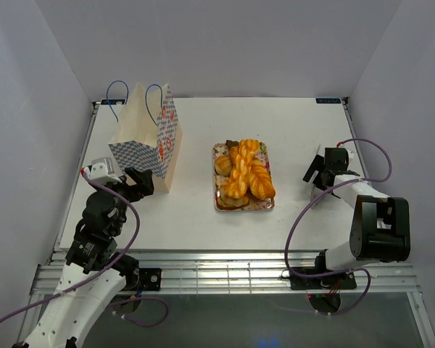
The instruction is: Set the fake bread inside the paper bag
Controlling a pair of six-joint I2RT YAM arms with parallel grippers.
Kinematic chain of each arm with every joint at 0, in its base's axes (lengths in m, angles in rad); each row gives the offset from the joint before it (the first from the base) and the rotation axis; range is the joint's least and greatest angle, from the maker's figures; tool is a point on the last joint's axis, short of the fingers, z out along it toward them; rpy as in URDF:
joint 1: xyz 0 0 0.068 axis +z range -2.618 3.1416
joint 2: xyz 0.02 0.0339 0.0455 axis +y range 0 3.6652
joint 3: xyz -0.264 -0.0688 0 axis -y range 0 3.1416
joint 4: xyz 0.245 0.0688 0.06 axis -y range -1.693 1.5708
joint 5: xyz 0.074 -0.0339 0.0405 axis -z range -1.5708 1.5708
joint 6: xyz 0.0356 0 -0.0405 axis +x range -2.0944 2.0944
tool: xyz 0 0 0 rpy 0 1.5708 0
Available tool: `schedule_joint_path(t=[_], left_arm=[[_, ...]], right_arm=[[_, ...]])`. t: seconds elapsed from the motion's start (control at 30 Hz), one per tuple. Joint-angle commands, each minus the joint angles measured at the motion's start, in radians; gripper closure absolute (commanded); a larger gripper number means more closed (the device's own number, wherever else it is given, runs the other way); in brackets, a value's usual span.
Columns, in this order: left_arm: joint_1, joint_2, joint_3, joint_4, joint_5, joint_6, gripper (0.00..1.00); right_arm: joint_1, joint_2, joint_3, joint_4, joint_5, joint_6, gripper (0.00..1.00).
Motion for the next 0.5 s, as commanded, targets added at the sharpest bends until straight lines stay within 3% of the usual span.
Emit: schedule_joint_path(t=[0.0, 0.27, 0.47], left_arm=[[-0.007, 0.0, -0.003, 0.019, 0.033, 0.012, 0.02], [-0.018, -0.004, -0.006, 0.022, 0.056, 0.017, 0.02], [-0.028, -0.009, -0.008, 0.022, 0.064, 0.02, 0.02]], right_arm=[[0.002, 0.012, 0.013, 0.054, -0.037, -0.037, 0.01], [0.005, 0.026, 0.026, 0.043, 0.008, -0.043, 0.0], [0.005, 0.037, 0.032, 0.046, 0.035, -0.031, 0.06]])
